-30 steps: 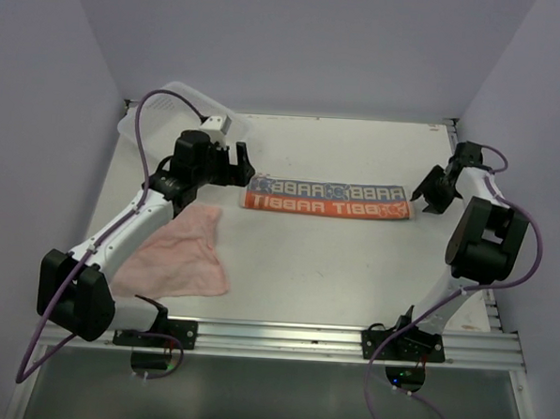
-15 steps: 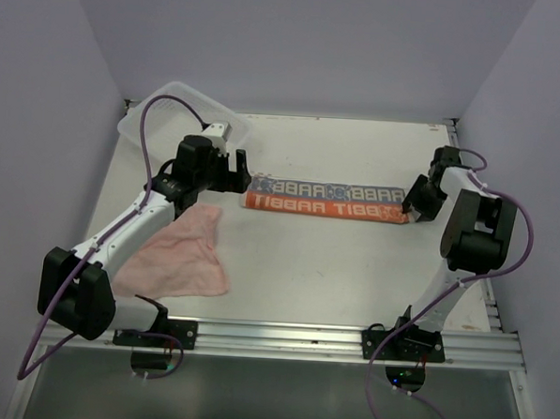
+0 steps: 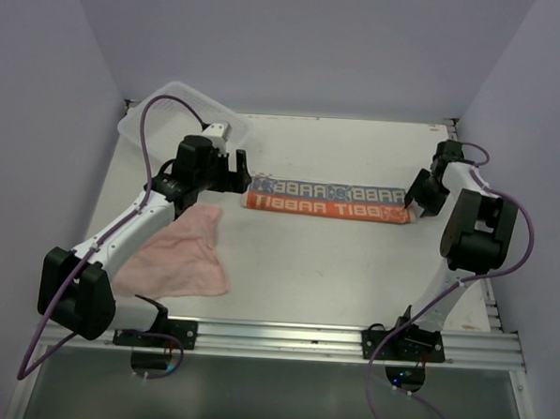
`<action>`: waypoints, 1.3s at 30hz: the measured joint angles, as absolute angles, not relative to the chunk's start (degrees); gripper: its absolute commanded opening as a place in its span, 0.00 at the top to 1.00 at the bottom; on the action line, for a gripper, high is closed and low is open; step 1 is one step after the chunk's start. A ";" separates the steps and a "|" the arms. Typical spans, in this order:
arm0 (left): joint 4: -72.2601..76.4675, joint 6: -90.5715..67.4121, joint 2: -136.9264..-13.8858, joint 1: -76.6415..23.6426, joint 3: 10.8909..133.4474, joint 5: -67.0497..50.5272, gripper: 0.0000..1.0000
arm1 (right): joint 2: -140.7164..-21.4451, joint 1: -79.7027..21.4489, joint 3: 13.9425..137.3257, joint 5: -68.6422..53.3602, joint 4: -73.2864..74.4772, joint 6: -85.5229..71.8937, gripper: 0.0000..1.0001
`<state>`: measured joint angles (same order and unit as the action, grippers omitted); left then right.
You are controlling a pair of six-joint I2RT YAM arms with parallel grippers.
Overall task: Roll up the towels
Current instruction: Fold the towel
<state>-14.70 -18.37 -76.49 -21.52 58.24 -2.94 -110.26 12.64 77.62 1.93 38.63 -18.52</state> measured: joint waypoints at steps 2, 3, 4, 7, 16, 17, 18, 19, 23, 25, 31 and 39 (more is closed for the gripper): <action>-14.70 -18.37 -76.49 -21.52 58.24 -2.72 0.02 | -110.26 12.64 78.87 1.80 38.83 -18.52 0.45; -14.72 -18.35 -76.49 -21.52 58.24 -2.59 0.02 | -110.26 12.64 79.50 1.76 38.85 -18.52 0.45; -14.72 -18.35 -76.49 -21.52 58.24 -2.48 0.02 | -110.26 12.64 80.07 1.72 38.92 -18.52 0.44; -14.72 -18.33 -76.49 -21.52 58.24 -2.26 0.02 | -110.37 12.64 81.62 1.50 39.18 -18.37 0.44; -14.74 -18.24 -76.47 -21.52 58.24 -1.87 0.01 | -113.21 12.64 82.94 1.13 39.05 -16.78 0.47; -14.74 -18.26 -76.47 -21.52 58.24 -1.87 0.02 | -113.49 12.64 82.94 1.10 39.00 -16.60 0.48; -14.72 -18.24 -76.47 -21.52 58.24 -1.87 0.02 | -113.97 12.64 82.91 1.08 38.92 -16.36 0.49; -14.74 -18.24 -76.47 -21.52 58.24 -1.87 0.02 | -114.39 12.64 82.91 1.04 38.74 -16.23 0.50; -14.74 -18.24 -76.47 -21.52 58.24 -1.89 0.01 | -115.39 12.64 82.13 0.95 37.71 -15.59 0.57; -14.72 -18.24 -76.47 -21.52 58.24 -1.89 0.02 | -115.39 12.64 81.69 1.06 37.12 -15.18 0.59; -14.74 -18.26 -76.47 -21.52 58.24 -1.96 0.02 | -114.85 11.60 80.58 2.98 35.83 -13.87 0.67; -14.72 -18.24 -76.47 -21.52 58.24 -2.15 0.02 | -113.43 10.46 78.28 3.55 32.95 -12.95 0.78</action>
